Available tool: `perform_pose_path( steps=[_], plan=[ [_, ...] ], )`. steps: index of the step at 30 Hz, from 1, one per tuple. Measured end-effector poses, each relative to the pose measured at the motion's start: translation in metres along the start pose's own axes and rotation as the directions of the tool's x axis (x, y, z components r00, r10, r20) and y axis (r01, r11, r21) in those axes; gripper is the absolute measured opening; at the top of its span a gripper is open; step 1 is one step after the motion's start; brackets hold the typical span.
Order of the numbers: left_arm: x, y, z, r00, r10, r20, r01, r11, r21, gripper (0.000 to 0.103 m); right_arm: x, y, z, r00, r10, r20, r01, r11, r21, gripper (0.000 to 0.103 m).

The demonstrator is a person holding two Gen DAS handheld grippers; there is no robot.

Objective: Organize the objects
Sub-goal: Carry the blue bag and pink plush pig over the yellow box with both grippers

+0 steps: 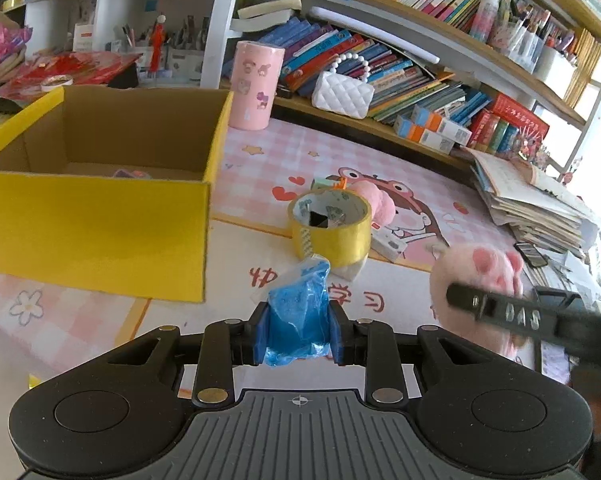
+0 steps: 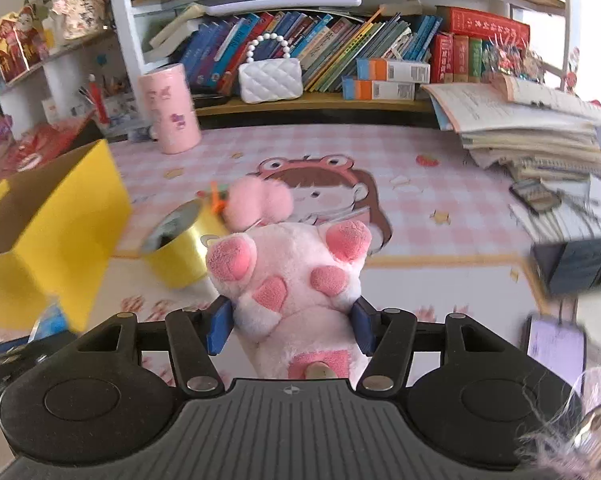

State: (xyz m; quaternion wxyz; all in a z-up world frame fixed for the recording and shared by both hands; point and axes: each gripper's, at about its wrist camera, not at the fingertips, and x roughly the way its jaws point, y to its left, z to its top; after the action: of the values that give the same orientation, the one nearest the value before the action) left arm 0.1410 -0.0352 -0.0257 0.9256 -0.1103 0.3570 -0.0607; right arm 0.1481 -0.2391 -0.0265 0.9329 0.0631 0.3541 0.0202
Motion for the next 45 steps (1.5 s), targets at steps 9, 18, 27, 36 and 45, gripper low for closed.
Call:
perform_pose_path(
  steps=[9, 18, 27, 36, 45],
  plan=[
    [-0.029, 0.034, -0.016, 1.0, -0.001, 0.009, 0.001, 0.999, -0.032, 0.027, -0.027, 0.053, -0.038, 0.997, 0.056, -0.053, -0.061, 0.995, -0.081, 0.056],
    [-0.068, 0.079, -0.038, 0.999, 0.046, 0.013, -0.045, 0.996, -0.08, 0.027, -0.046, 0.108, -0.065, 0.991, 0.108, -0.081, -0.119, 0.983, -0.141, 0.056],
    [-0.106, 0.121, -0.053, 0.993, 0.117, 0.026, -0.114, 0.987, -0.111, 0.027, -0.062, 0.16, -0.088, 0.977, 0.181, -0.11, -0.2, 0.961, -0.19, 0.057],
    [-0.125, 0.144, -0.058, 0.989, 0.144, 0.037, -0.14, 0.985, -0.105, 0.027, -0.073, 0.191, -0.1, 0.974, 0.198, -0.111, -0.217, 0.955, -0.202, 0.057],
    [-0.135, 0.16, -0.058, 0.99, 0.131, 0.055, -0.127, 0.989, -0.074, 0.027, -0.078, 0.21, -0.107, 0.976, 0.193, -0.096, -0.208, 0.959, -0.192, 0.057]
  ],
)
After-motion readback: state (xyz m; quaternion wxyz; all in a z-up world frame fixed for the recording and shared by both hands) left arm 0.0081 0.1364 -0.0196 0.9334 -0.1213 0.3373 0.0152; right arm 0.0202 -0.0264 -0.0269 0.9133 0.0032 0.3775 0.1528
